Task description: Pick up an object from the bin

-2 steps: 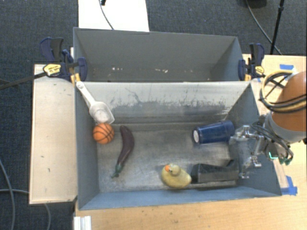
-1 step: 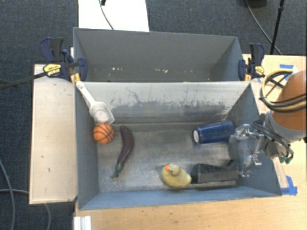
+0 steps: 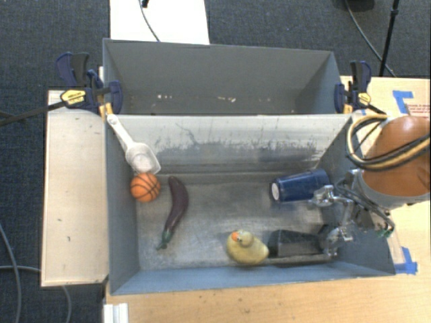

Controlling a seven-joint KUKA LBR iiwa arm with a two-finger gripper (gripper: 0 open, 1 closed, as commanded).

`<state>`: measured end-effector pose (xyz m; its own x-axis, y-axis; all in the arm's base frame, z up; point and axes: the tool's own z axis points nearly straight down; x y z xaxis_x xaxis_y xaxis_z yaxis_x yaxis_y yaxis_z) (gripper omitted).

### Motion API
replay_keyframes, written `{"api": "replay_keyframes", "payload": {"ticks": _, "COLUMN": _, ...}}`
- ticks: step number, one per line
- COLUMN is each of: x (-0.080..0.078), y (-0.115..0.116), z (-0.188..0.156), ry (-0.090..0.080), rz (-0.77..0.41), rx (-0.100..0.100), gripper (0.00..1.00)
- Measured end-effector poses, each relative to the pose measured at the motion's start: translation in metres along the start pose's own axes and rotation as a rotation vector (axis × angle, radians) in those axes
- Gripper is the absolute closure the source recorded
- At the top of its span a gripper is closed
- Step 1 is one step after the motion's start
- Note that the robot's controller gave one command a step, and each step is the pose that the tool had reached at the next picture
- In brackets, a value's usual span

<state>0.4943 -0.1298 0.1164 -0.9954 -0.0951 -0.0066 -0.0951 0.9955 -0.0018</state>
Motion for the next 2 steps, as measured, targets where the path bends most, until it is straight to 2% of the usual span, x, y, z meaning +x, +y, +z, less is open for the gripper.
{"api": "replay_keyframes", "payload": {"ticks": 1, "x": 0.0, "y": 0.002, "z": 0.043, "ry": 0.007, "rz": -0.033, "rx": -0.003, "gripper": 0.0}}
{"api": "replay_keyframes", "payload": {"ticks": 2, "x": 0.01, "y": 0.015, "z": 0.002, "ry": 0.004, "rz": 0.059, "rx": -0.002, "gripper": 0.0}}
